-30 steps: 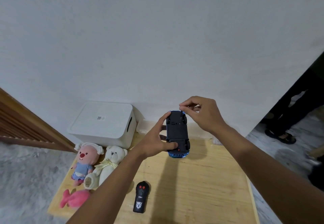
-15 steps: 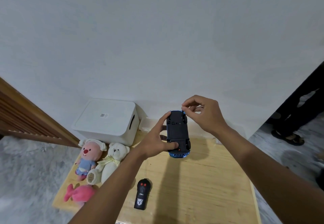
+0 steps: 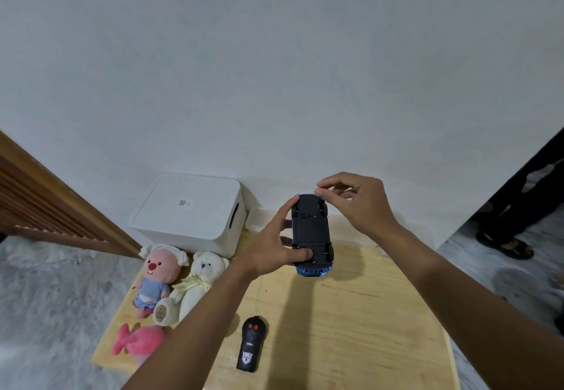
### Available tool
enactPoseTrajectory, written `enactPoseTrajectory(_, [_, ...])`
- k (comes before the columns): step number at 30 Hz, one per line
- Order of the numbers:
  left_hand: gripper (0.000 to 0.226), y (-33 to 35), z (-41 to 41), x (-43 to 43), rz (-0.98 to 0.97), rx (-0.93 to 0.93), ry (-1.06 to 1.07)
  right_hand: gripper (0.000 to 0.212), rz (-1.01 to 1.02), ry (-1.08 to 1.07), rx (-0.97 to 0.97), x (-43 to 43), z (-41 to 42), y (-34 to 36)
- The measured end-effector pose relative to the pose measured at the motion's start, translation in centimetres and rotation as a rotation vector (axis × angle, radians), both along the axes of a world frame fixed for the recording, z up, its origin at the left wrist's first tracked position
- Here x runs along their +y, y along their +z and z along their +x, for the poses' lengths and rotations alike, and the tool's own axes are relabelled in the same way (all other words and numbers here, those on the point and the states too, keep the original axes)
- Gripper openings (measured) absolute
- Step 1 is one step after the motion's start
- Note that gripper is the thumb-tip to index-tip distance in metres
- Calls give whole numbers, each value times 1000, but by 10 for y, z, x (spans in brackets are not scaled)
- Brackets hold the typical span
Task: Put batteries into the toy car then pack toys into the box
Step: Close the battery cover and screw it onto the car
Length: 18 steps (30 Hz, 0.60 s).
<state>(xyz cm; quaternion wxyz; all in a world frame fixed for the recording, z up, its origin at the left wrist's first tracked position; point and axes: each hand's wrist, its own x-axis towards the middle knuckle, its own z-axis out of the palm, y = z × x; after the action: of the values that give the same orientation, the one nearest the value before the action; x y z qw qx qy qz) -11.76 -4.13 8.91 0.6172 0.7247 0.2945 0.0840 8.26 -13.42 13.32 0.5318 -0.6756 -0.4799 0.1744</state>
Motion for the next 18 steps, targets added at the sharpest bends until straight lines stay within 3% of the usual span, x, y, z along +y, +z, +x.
enactPoseTrajectory(3, [102, 0, 0, 0, 2, -3, 2, 14, 7, 18, -15, 0, -3, -3])
enactPoseTrajectory(10, [102, 0, -1, 0, 1, -8, 1, 8, 15, 8, 31, 6, -6, 4])
enactPoseTrajectory(18, [102, 1, 0, 2, 7, -9, -6, 13, 15, 34, -58, 2, -6, 4])
